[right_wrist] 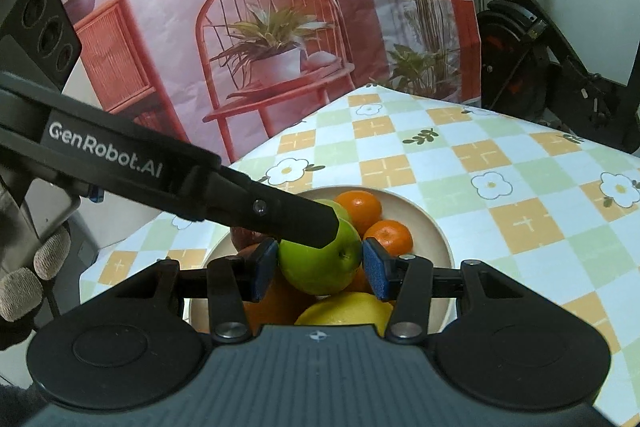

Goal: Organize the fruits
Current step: 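Carry the green apple with the left tool onto the plate, then open the left tool to release the green apple on the plate, then move the left tool down onto the large red apple on the cloth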

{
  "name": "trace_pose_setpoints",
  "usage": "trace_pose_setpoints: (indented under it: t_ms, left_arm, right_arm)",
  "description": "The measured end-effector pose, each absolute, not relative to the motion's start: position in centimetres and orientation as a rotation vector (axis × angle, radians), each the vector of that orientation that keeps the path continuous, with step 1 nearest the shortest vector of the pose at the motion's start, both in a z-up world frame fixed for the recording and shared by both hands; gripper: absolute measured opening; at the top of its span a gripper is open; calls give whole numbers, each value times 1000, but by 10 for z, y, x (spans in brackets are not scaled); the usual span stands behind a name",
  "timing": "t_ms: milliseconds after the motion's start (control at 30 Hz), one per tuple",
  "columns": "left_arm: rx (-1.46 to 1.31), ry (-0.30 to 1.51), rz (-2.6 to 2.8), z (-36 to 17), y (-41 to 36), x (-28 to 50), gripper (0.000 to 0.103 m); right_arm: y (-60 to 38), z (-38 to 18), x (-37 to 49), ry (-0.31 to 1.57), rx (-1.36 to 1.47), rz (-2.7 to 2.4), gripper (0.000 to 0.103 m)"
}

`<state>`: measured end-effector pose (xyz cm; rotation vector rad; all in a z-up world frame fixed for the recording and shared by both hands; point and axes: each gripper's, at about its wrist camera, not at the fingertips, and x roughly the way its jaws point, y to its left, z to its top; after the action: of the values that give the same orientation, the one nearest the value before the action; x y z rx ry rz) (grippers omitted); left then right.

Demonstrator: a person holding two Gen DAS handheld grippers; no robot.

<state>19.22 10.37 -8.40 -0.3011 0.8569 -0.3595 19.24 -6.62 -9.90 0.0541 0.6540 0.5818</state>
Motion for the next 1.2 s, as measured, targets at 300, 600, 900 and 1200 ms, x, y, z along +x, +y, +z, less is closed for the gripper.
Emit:
trace_pose_setpoints:
  t_ms: [300, 600, 900, 1200]
  left_arm:
    - [-301, 842, -325, -88, 104, 191, 47]
    - [-282, 804, -295, -79, 99, 188, 54]
    - [-191, 735, -348, -66, 63, 180, 60]
    - [-134, 745, -441, -76, 12, 179, 65]
  right_arm:
    - [-60, -100, 195, 641, 35, 568, 51]
    - [-67, -98, 185, 621, 9, 560, 55]
    - [-109, -92, 142, 462, -65, 462, 63]
    - [-167, -110, 123, 455, 9, 314, 66]
